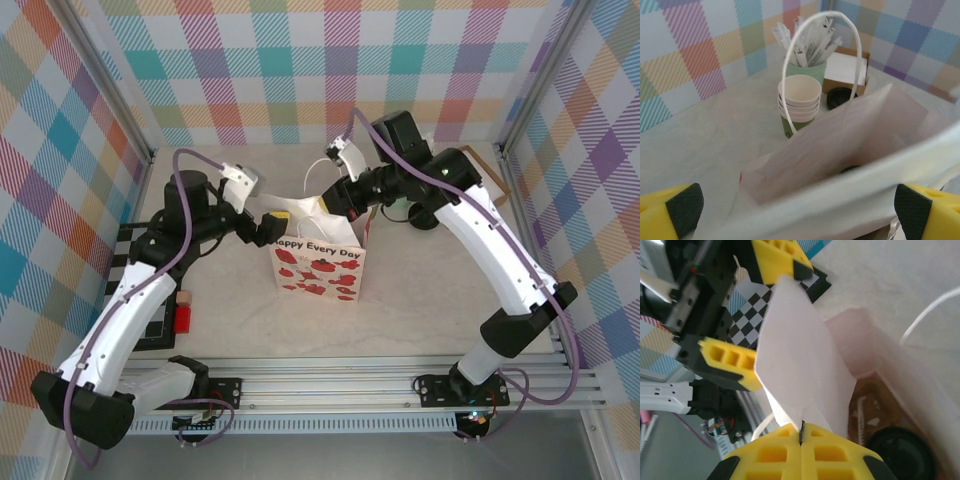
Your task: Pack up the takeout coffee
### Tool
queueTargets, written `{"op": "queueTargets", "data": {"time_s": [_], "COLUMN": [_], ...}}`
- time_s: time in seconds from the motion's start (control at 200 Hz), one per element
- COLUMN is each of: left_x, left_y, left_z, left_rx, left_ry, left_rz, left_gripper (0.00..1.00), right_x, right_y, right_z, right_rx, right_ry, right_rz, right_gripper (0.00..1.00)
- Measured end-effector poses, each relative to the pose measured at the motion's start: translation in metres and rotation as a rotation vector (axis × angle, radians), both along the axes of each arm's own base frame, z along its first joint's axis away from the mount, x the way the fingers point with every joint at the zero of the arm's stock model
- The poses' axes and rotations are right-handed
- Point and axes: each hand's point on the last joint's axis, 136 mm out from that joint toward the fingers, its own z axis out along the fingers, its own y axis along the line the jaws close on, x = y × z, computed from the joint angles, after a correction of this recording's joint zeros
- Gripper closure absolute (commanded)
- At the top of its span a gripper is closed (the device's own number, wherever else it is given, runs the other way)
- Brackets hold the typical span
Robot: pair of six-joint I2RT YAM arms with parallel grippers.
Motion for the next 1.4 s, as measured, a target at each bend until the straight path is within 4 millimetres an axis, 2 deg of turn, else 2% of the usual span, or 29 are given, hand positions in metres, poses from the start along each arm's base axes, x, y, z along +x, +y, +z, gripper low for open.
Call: {"op": "queueTargets", "data": {"time_s": [0.11, 0.245, 0.31, 0.41, 0.49, 0.57, 0.715, 0.92, 1.04, 1.18, 1.26, 1.4], "left_x": [-0.001, 0.003, 0.004, 0.005, 0.003, 0.003, 0.005, 0.006, 0.009, 0.013, 0.013, 0.015], "left_y": [0.009, 0.015, 0.017, 0.018, 0.020, 0.022, 0.025, 0.027, 0.028, 0.033, 0.040, 0.048], "left_z": [0.010, 0.008, -0.001, -0.030, -0.052, -0.063, -0.062, -0.062, -0.065, -0.072, -0.073, -0.068], "left_rx": [-0.062, -0.146, -0.189, -0.236, -0.260, -0.290, -0.340, -0.367, -0.359, -0.337, -0.323, -0.312], "left_ry": [0.025, 0.112, 0.167, 0.280, 0.360, 0.416, 0.448, 0.466, 0.482, 0.518, 0.520, 0.500], "left_rz": [0.083, 0.170, 0.202, 0.255, 0.295, 0.334, 0.382, 0.409, 0.429, 0.481, 0.520, 0.567], "left_gripper": [0.00, 0.00, 0.00, 0.00, 0.00, 0.00, 0.00, 0.00, 0.00, 0.00, 0.00, 0.00], "right_x": [0.003, 0.019, 0.030, 0.041, 0.046, 0.045, 0.040, 0.043, 0.045, 0.041, 0.041, 0.037], "right_y": [0.000, -0.011, -0.011, -0.007, -0.001, 0.004, 0.010, 0.012, 0.005, -0.002, -0.002, -0.007], "right_z": [-0.031, -0.081, -0.096, -0.111, -0.113, -0.113, -0.116, -0.144, -0.154, -0.150, -0.144, -0.118], "right_rx": [-0.023, -0.115, -0.150, -0.175, -0.171, -0.166, -0.201, -0.343, -0.403, -0.445, -0.445, -0.406], "right_ry": [0.099, 0.196, 0.208, 0.223, 0.218, 0.212, 0.177, 0.118, 0.093, 0.050, 0.023, -0.043], "right_rz": [-0.047, -0.127, -0.149, -0.144, -0.122, -0.100, -0.086, -0.104, -0.092, -0.034, -0.009, -0.011], "right_gripper": [1.00, 1.00, 1.00, 1.00, 1.00, 0.98, 0.97, 0.95, 0.91, 0.65, 0.56, 0.39]}}
